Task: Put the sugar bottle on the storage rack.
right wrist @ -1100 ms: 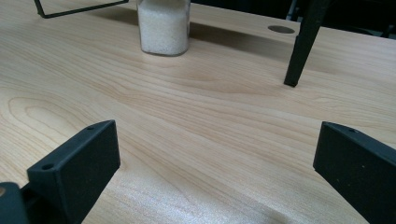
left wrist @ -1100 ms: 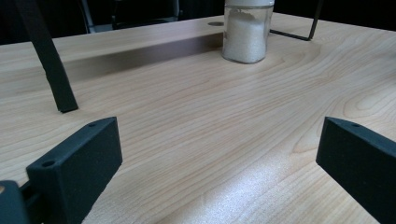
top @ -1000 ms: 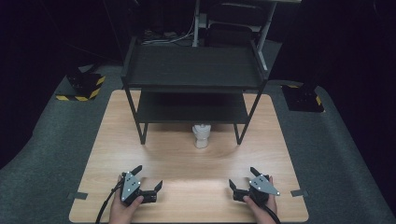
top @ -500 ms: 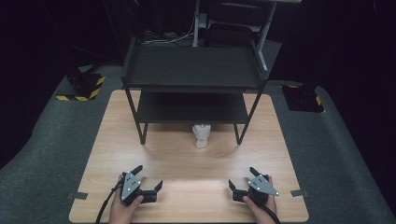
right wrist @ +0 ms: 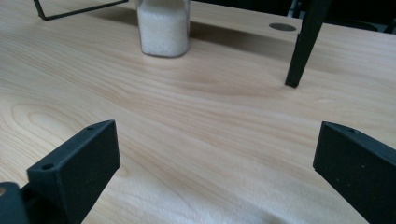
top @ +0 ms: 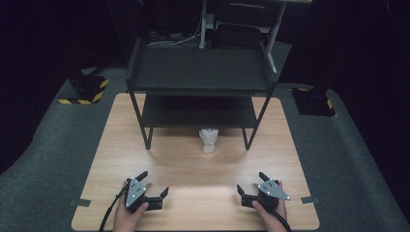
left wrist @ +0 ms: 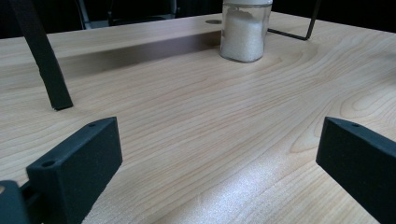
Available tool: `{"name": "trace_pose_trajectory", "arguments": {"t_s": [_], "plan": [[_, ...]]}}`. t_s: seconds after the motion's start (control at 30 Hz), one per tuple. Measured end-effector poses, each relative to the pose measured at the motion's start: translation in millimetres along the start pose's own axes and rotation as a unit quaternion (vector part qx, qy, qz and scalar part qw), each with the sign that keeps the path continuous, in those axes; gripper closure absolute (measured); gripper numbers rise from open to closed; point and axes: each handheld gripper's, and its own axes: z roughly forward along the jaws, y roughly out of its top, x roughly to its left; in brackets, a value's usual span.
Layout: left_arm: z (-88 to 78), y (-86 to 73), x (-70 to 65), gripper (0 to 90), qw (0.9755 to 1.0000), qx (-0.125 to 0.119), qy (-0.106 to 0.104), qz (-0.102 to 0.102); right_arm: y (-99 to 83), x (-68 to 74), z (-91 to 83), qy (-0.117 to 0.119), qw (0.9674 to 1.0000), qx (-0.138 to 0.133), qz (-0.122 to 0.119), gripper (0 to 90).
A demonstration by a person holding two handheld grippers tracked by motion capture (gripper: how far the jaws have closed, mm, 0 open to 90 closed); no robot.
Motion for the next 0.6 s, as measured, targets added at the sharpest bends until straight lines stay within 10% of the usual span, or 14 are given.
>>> {"name": "trace_pose_trajectory", "arguments": {"t_s": [0.6], "plan": [[0.0,-0.1,1.7,0.4,1.0,0.0,-0.004,-0.004,59.7,7.3,23.2,0.008,0.9989,-0.045,-0.003,0.5]]}}
